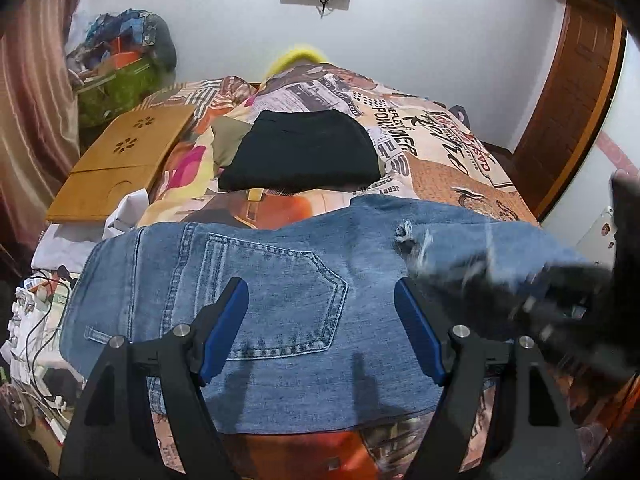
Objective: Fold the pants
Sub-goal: 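Carry the hem over the jeans toward the waistband and lay it down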
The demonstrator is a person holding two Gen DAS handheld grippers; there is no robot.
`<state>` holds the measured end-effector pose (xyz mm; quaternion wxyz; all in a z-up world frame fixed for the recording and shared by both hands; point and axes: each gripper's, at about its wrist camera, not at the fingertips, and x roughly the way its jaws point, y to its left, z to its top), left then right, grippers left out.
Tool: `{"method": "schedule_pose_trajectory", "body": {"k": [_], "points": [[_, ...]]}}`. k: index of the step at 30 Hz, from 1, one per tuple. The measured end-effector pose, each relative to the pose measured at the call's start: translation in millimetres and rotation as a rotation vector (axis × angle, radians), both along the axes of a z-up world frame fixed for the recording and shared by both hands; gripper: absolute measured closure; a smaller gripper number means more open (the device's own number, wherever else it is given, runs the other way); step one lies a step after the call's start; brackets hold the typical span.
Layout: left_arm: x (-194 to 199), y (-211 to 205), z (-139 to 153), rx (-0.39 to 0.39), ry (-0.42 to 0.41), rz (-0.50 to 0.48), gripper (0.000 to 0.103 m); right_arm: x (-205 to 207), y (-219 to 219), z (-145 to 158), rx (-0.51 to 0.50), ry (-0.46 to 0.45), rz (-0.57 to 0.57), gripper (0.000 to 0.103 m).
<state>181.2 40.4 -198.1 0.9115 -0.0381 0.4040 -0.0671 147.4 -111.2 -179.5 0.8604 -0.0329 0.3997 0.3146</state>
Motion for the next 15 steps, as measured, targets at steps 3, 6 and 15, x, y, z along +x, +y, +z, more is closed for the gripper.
{"method": "schedule_pose_trajectory", "body": {"k": [3,6,15], "points": [[4,-4,0,-0.005,0.003,-0.007,0.027,-5,-1,-19,-0.003,0.072,0.002,0.093],[7,-13,2,-0.002,0.001,-0.021,0.027,-12,-2,-27,0.012,0.101,-0.006,0.090],[22,-59,10,0.006,-0.009,-0.105,0.027,-33,-58,12,0.059,0.000,-0.132,0.050]]}}
